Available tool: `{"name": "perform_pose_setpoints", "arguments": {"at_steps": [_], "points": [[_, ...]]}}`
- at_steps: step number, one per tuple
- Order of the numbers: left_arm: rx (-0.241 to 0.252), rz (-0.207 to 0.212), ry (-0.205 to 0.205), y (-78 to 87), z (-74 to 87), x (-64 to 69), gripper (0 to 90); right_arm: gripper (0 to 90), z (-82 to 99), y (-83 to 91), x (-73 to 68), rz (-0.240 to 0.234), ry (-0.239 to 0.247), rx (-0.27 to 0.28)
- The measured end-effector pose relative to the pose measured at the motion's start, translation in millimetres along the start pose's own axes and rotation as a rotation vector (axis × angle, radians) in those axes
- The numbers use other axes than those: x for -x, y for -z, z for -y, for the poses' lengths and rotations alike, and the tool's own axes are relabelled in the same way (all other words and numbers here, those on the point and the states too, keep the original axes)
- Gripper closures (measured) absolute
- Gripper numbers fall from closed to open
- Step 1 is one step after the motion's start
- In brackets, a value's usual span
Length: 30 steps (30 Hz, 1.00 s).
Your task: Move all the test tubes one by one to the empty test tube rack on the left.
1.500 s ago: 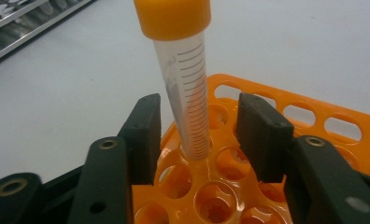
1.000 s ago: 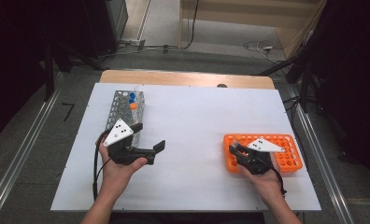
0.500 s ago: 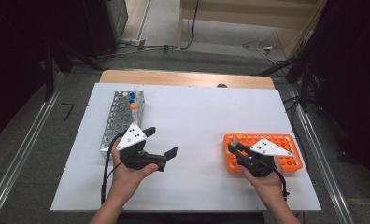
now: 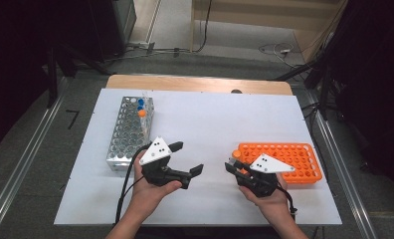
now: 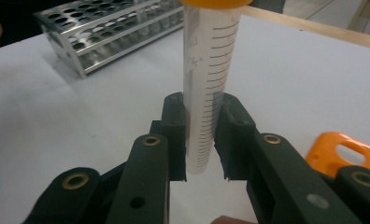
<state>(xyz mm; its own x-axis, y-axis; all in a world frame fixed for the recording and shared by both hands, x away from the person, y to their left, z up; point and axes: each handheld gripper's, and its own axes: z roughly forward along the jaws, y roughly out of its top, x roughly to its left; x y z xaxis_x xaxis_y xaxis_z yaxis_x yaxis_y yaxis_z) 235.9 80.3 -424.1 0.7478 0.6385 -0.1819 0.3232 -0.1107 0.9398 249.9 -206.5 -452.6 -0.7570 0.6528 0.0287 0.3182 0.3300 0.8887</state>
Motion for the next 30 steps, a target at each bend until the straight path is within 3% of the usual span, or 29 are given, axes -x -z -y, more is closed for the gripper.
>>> {"name": "perform_pose_setpoints", "arguments": {"at_steps": [5, 10, 16, 23, 30], "points": [[-0.002, 0.063, -0.013, -10.1, 1.2, 8.8, 14.6, 72.8, -1.6, -2.9, -11.1, -0.043, 0.013, -0.003], [-0.005, 0.130, -0.038, -17.7, 1.1, 16.1, 32.6, 72.8, -2.9, -4.5, -21.1, -0.076, 0.032, -0.003], [-0.023, 0.195, -0.069, -26.9, -0.1, 24.9, 48.1, 72.8, -3.8, -6.3, -30.3, -0.116, 0.051, -0.014], [-0.048, 0.217, -0.093, -33.5, -0.4, 30.4, 67.0, 72.8, -4.9, -6.5, -38.1, -0.163, 0.084, -0.006], [-0.042, 0.187, -0.111, -30.7, -1.1, 29.5, 74.1, 72.6, -5.1, -5.5, -37.0, -0.195, 0.068, -0.005]]}}
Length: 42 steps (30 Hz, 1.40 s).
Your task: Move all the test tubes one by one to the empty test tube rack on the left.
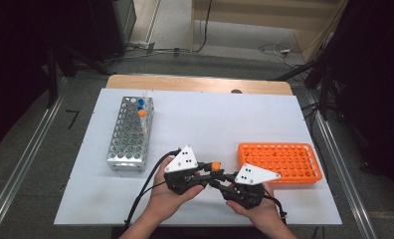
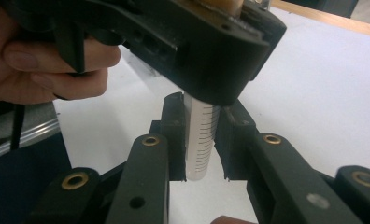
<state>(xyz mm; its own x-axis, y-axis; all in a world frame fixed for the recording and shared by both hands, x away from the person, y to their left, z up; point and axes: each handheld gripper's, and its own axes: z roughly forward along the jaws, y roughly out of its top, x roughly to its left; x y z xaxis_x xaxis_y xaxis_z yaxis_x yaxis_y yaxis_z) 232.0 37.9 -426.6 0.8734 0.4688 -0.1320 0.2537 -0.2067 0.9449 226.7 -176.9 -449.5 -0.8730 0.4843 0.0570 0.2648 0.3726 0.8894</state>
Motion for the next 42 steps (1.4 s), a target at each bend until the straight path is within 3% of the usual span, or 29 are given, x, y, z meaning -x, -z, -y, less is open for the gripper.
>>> {"name": "perform_pose_setpoints", "arguments": {"at_steps": [4, 6, 12, 16, 19, 23, 30, 35, 42], "points": [[0.011, -0.004, -0.003, 0.9, -0.7, 0.1, 74.5, 71.8, -0.4, 1.5, 0.7, -0.003, -0.002, 0.007], [0.020, -0.014, 0.004, 2.1, -1.5, -0.6, 74.5, 66.7, -0.3, 2.5, 1.7, -0.007, -0.001, 0.008], [0.040, -0.061, 0.020, 13.8, -3.9, -10.0, 74.5, 33.9, -2.2, 10.7, 5.4, -0.012, -0.007, -0.001], [0.056, -0.128, 0.028, 27.3, -5.1, -22.0, 74.5, 11.9, -1.2, 18.3, 14.8, -0.007, -0.033, -0.005], [0.070, -0.180, 0.038, 40.2, -5.7, -33.6, 74.5, 1.7, 0.8, 27.3, 25.1, -0.019, -0.048, 0.003], [0.095, -0.257, 0.050, 60.0, -6.5, -51.2, 74.5, 0.0, 5.5, 41.3, 40.7, -0.009, -0.065, 0.021], [0.130, -0.397, 0.066, 91.6, -6.5, -83.4, 74.5, 0.0, 12.0, 61.8, 62.9, 0.063, -0.080, 0.044], [0.139, -0.493, 0.094, 107.9, -1.9, -109.0, 74.5, 0.0, 16.9, 66.9, 72.8, 0.084, -0.078, 0.038], [0.158, -0.616, 0.134, 118.7, 6.7, -140.4, 74.5, 0.0, 21.6, 66.4, 79.1, 0.097, -0.090, 0.020]]}}
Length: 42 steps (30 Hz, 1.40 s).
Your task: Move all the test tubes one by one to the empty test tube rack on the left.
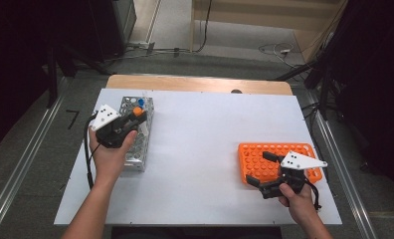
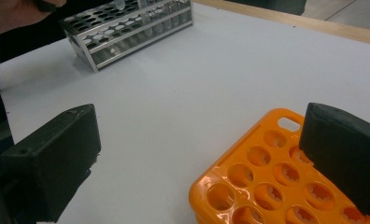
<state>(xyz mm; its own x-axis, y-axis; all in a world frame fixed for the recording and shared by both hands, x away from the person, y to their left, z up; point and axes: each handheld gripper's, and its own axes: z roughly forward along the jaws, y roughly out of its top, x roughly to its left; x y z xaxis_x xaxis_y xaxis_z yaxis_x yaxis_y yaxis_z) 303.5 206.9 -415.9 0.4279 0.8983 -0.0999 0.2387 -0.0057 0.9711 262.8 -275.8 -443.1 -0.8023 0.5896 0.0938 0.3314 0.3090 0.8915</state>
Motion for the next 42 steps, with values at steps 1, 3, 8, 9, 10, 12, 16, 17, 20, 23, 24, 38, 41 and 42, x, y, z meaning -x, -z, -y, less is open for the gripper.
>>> {"name": "perform_pose_setpoints", "arguments": {"at_steps": [1, 3, 8, 9, 10, 12, 16, 17, 20, 23, 24, 38, 41, 42], "points": [[-0.001, -0.020, 0.002, -1.5, 1.1, -2.7, 74.5, 0.0, 0.3, -0.4, 0.2, -0.001, 0.000, 0.000], [0.005, -0.041, 0.010, -4.5, 3.7, -6.6, 74.5, 0.0, 0.4, -0.6, 0.2, 0.002, 0.000, -0.002], [-0.006, -0.075, 0.006, -10.5, 7.6, -8.8, 74.5, 0.0, 1.1, -0.9, 0.8, 0.002, 0.001, -0.003], [-0.012, -0.079, 0.001, -11.3, 7.9, -8.4, 74.5, 0.0, 1.3, -0.8, 0.9, 0.004, 0.000, -0.005], [-0.023, -0.084, -0.003, -12.2, 8.4, -7.6, 74.5, 0.0, 1.4, -0.8, 1.0, 0.005, 0.000, -0.005], [-0.051, -0.096, -0.015, -14.2, 10.5, -5.5, 74.4, 0.0, 1.6, -0.7, 1.5, 0.006, 0.001, -0.003], [-0.122, -0.119, -0.019, -18.5, 16.7, -2.8, 74.0, 0.0, 2.1, -0.1, 2.4, 0.012, -0.005, -0.004], [-0.135, -0.123, -0.016, -18.4, 16.7, -2.7, 73.6, 0.0, 2.2, 0.0, 2.8, 0.014, -0.005, -0.003], [-0.159, -0.114, 0.007, -19.6, 16.3, -4.0, 61.7, 0.0, 2.6, 0.3, 4.1, 0.017, -0.006, -0.003], [-0.175, -0.110, 0.013, -19.1, 16.2, -4.8, 57.8, 0.0, 3.0, 0.0, 4.5, 0.019, -0.011, -0.003], [-0.176, -0.109, 0.022, -18.5, 16.2, -5.3, 54.4, 0.0, 3.0, 0.0, 4.6, 0.020, -0.011, -0.004], [-0.085, 0.040, 0.079, 17.4, 23.4, 8.7, 5.1, 0.0, 7.1, 4.5, 16.1, 0.036, -0.019, 0.015], [-0.071, 0.064, 0.076, 27.7, 26.0, 15.0, 2.6, 0.0, 8.3, 5.3, 19.1, 0.043, -0.022, 0.015], [-0.068, 0.069, 0.071, 31.2, 26.5, 17.1, 2.2, 0.0, 8.7, 5.5, 20.2, 0.044, -0.024, 0.015]]}}
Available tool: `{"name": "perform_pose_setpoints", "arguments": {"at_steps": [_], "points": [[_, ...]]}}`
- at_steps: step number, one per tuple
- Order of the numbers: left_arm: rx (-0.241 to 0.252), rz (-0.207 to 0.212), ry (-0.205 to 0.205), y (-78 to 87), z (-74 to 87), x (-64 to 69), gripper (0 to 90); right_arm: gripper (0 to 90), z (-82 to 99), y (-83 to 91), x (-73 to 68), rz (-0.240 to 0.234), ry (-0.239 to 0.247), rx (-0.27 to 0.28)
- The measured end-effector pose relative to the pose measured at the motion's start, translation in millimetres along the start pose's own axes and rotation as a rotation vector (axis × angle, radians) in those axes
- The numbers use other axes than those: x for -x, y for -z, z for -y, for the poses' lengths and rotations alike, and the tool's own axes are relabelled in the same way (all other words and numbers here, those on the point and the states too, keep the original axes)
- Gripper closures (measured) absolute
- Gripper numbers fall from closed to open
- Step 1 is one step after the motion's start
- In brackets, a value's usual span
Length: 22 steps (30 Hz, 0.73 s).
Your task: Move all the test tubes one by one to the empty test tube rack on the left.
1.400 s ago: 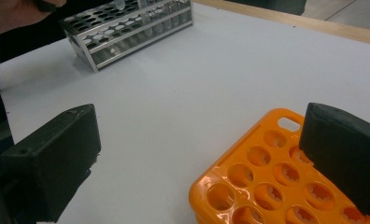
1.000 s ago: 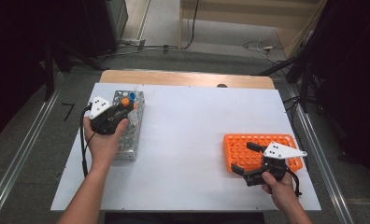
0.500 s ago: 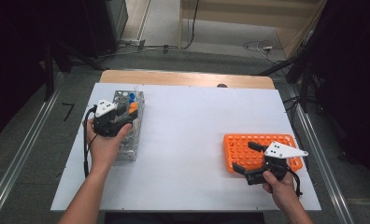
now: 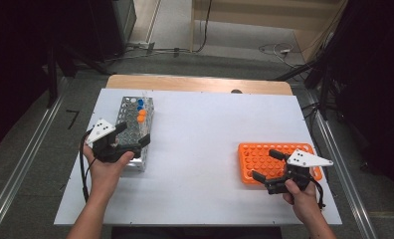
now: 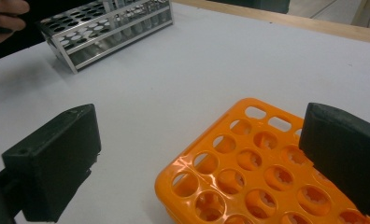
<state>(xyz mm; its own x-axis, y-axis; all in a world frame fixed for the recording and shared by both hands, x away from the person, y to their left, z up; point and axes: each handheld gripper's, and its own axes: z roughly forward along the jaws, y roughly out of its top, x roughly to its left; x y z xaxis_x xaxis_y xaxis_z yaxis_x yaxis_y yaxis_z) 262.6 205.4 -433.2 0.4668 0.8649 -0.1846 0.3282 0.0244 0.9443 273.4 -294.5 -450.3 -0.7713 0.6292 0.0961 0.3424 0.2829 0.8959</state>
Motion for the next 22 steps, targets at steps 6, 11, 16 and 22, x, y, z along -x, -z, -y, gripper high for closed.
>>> {"name": "perform_pose_setpoints", "arguments": {"at_steps": [6, 11, 16, 22], "points": [[0.017, 0.027, -0.023, 18.9, 6.7, 13.6, 0.6, 0.0, 2.8, 2.1, 6.4, 0.015, -0.008, -0.001], [0.022, 0.044, -0.045, 32.2, 13.6, 21.1, 0.2, 0.0, 5.9, 5.1, 13.3, 0.025, -0.011, 0.003], [0.026, 0.065, -0.071, 44.6, 22.1, 24.1, 0.0, 0.0, 10.4, 10.3, 22.2, 0.041, -0.023, 0.009], [0.039, 0.065, -0.069, 51.5, 27.6, 19.8, 0.0, 0.0, 15.1, 15.0, 32.8, 0.056, -0.041, 0.012]]}}
